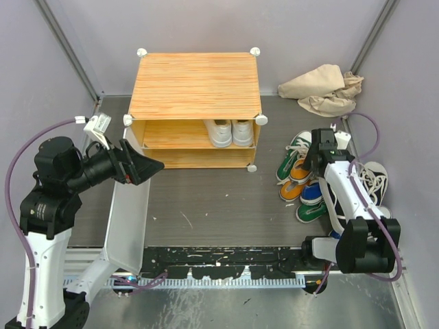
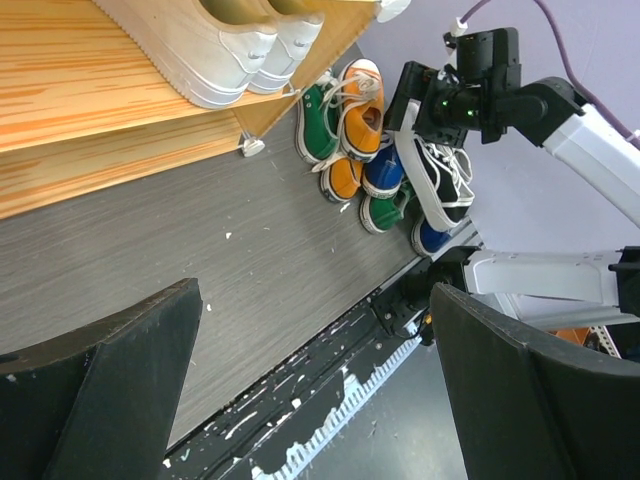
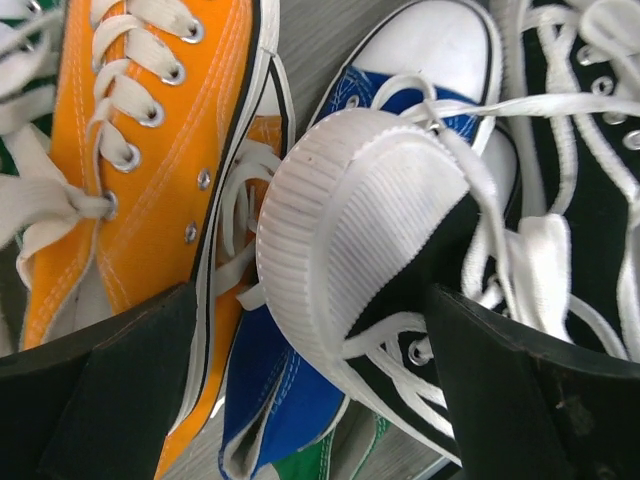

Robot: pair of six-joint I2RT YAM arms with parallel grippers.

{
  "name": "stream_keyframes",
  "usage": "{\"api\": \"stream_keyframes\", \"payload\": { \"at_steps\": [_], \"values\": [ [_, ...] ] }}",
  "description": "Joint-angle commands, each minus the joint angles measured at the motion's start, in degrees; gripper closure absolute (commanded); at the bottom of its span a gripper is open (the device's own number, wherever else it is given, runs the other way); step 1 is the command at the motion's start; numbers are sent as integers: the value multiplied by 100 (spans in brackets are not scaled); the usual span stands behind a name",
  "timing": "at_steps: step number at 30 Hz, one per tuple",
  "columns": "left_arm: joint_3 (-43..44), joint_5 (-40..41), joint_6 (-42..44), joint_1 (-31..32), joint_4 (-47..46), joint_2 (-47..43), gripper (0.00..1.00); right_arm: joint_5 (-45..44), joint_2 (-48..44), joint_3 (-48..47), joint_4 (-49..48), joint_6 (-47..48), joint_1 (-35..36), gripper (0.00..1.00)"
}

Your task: Place and organize the shoes in the shoe cabinet

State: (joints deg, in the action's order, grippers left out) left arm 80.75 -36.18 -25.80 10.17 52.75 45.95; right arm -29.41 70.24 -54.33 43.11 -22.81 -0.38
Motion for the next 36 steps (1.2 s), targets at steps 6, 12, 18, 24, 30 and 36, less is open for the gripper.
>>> {"api": "stream_keyframes", "payload": {
  "at_steps": [6,12,18,24,30,36],
  "values": [
    [-48,135,254,84,-55,-140,2,-352,179,440,-356,-311,-126,4],
    [-152,191,286,98,-43,-179,2,-445,-278,339,-218,-341,-146,40],
    [-156,238,293,114,-35,-218,2,-361,-703,-212,216,-250,-142,86],
    [-46,332,310,114,-12,-209,2,205,-1379,-771,614,-36,-138,99],
    [114,517,326,112,37,-235,2,1155,-1827,-1782,1339,4,-47,99],
    [131,586,139,106,-90,-289,2,3032,-2245,-1823,1726,-172,34,99]
  ]
}}
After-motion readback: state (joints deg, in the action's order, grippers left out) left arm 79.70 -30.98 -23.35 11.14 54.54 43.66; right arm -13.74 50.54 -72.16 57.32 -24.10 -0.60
